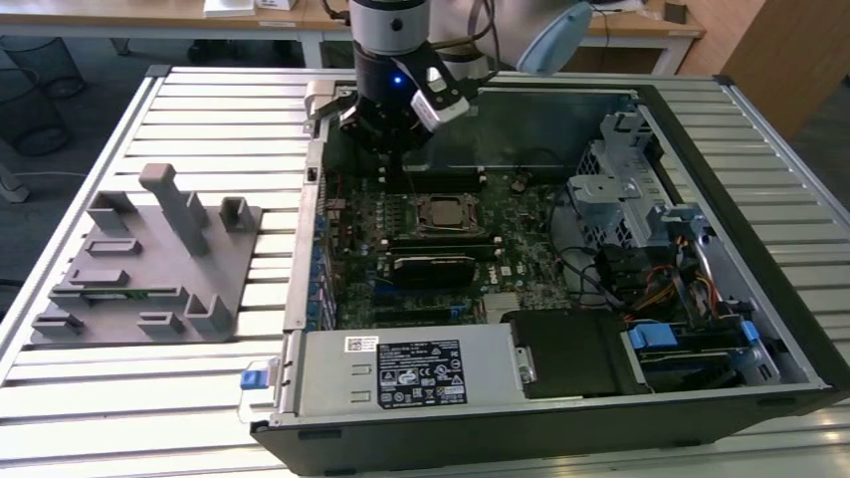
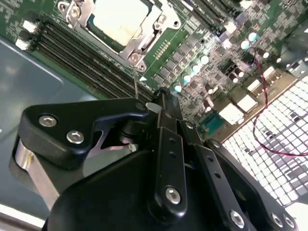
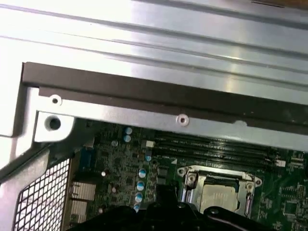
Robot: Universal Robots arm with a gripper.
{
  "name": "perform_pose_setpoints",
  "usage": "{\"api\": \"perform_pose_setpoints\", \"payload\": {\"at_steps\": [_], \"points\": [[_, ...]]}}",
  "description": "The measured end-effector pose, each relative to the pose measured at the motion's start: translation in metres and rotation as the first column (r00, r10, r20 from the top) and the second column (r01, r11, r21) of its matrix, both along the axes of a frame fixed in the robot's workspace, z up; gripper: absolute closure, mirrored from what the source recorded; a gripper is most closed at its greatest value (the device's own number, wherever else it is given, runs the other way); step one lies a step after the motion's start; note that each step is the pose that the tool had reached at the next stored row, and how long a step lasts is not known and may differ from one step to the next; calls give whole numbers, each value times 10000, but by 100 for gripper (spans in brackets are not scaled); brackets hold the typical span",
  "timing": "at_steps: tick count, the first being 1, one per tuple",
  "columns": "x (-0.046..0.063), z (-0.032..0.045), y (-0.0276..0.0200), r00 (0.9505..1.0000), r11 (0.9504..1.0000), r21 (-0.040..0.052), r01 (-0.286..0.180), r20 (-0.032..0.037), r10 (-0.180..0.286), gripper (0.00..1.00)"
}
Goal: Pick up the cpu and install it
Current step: 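Install the first cpu locking lever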
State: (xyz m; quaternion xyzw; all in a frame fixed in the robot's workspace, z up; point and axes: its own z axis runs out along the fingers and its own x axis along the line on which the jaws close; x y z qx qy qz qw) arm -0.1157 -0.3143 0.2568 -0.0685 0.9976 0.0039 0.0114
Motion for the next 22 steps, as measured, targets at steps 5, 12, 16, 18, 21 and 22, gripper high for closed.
{"api": "perform_pose_setpoints", "payload": {"at_steps": [5, 12, 16, 18, 21, 22], "points": [[0, -16, 51, 9997, 9997, 0, 244, 0, -244, 89], [35, -24, 112, 9991, 9991, 0, 420, -1, -420, 89], [161, -24, 118, 9991, 9991, -1, 422, -8, -422, 89], [241, -26, 118, 9991, 9991, 0, 421, -10, -421, 89], [353, -29, 119, 9991, 9991, 0, 420, -10, -420, 89], [385, -31, 119, 9991, 9991, 5, 420, -12, -420, 89]]}}
